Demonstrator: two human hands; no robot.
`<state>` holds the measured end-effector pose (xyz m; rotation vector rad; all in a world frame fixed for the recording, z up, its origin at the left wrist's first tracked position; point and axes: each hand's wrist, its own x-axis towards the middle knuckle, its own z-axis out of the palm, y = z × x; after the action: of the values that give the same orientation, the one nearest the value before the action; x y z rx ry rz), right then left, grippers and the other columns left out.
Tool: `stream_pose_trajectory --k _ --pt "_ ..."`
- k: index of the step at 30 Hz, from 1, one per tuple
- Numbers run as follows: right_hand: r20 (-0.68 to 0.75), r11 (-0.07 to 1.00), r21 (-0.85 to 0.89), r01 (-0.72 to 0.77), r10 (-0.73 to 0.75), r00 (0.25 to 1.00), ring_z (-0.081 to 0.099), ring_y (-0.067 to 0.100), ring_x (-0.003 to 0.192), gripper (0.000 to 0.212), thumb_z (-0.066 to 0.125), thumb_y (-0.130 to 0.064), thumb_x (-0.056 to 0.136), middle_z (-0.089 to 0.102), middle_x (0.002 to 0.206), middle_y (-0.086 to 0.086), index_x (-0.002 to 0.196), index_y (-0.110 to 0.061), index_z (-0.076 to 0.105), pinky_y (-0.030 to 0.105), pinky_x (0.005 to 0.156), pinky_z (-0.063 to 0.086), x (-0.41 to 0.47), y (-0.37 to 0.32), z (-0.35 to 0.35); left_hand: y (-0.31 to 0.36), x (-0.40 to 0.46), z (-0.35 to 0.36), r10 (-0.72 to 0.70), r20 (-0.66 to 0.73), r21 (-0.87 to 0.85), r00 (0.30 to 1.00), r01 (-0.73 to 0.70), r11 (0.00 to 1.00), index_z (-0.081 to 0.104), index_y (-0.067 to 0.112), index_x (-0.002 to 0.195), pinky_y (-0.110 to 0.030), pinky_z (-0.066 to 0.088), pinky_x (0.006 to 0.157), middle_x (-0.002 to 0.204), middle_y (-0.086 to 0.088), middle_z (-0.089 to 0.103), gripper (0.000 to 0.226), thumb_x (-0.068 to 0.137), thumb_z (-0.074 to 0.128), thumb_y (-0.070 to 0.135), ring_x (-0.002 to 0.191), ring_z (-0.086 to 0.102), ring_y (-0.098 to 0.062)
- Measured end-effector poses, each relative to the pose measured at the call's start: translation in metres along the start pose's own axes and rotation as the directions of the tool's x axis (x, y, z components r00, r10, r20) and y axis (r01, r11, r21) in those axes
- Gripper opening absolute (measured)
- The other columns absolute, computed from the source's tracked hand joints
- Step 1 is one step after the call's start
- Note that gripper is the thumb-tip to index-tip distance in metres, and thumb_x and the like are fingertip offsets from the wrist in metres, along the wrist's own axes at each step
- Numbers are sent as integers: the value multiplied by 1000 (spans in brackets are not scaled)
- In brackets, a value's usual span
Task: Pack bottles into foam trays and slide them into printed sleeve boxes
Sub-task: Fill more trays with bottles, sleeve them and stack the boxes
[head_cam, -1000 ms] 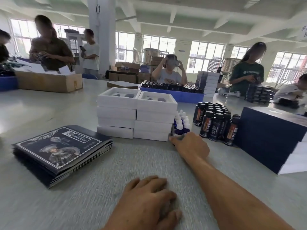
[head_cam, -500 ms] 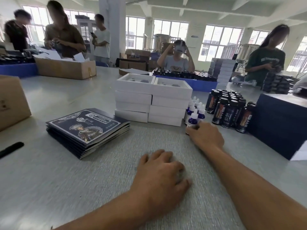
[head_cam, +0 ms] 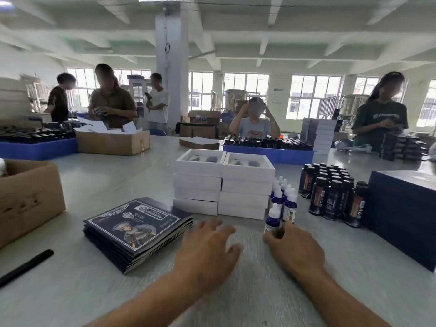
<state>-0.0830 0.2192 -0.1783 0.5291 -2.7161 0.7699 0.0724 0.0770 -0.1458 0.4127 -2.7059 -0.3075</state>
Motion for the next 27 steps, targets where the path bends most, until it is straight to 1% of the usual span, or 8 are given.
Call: stream_pose_trajectory --k 3,5,8,13,16,19,24,27 --pt "-6 1000 -11 19 -19 1000 50 -1 66 25 48 -60 89 52 75 -19 84 -36 49 27 62 42 -2 -2 -1 -18 52 -28 -23 -254 57 967 39 998 46 31 138 -42 31 110 150 2 39 48 94 48 48 136 35 -22" --pt "-5 999 -16 32 -33 999 53 1 70 29 45 -62 89 56 80 -17 87 -35 54 28 65 45 -5 -2 -1 -26 83 -43 -31 -324 96 945 66 993 47 24 139 -42 35 107 147 -2 42 51 92 54 42 134 38 -24" --pt "10 999 -10 46 -46 999 56 5 78 35 43 -68 86 58 92 -16 96 -36 54 30 72 48 -6 -1 -1 -37 116 -53 -43 -311 176 949 102 979 43 19 142 -43 36 107 146 -6 45 58 88 58 36 134 39 -26" --pt "23 997 -22 67 -67 997 55 9 90 42 42 -69 88 59 117 -16 118 -41 50 30 73 42 -4 1 -1 -49 145 -53 -156 -151 272 976 193 943 31 20 150 -46 23 115 156 -6 30 67 86 51 25 145 21 -27" --pt "3 999 -1 51 -51 999 53 7 87 37 45 -67 88 59 113 -18 115 -43 50 28 71 41 -1 2 -1 -52 149 -48 -113 -208 313 972 176 933 38 17 146 -44 29 112 150 -7 41 59 89 50 17 140 31 -27" --pt "0 999 12 44 -44 999 52 6 82 28 48 -64 89 59 104 -18 106 -43 52 28 69 41 0 1 -3 -54 145 -53 0 -329 306 944 106 946 55 16 135 -39 41 101 128 -6 59 45 90 57 14 121 48 -24" --pt "1 999 51 4 -4 1000 57 8 80 18 52 -55 91 61 94 -15 96 -38 53 28 68 44 2 3 -3 -42 98 -61 65 -382 121 922 -20 992 60 20 131 -37 41 95 124 0 61 41 90 60 18 111 48 -19" --pt "18 988 135 -80 78 997 55 5 71 20 56 -51 89 58 80 -14 82 -34 50 29 65 43 5 5 -6 -25 35 -48 121 -404 94 907 -91 991 64 22 124 -38 43 93 120 4 62 36 89 64 21 107 50 -17"
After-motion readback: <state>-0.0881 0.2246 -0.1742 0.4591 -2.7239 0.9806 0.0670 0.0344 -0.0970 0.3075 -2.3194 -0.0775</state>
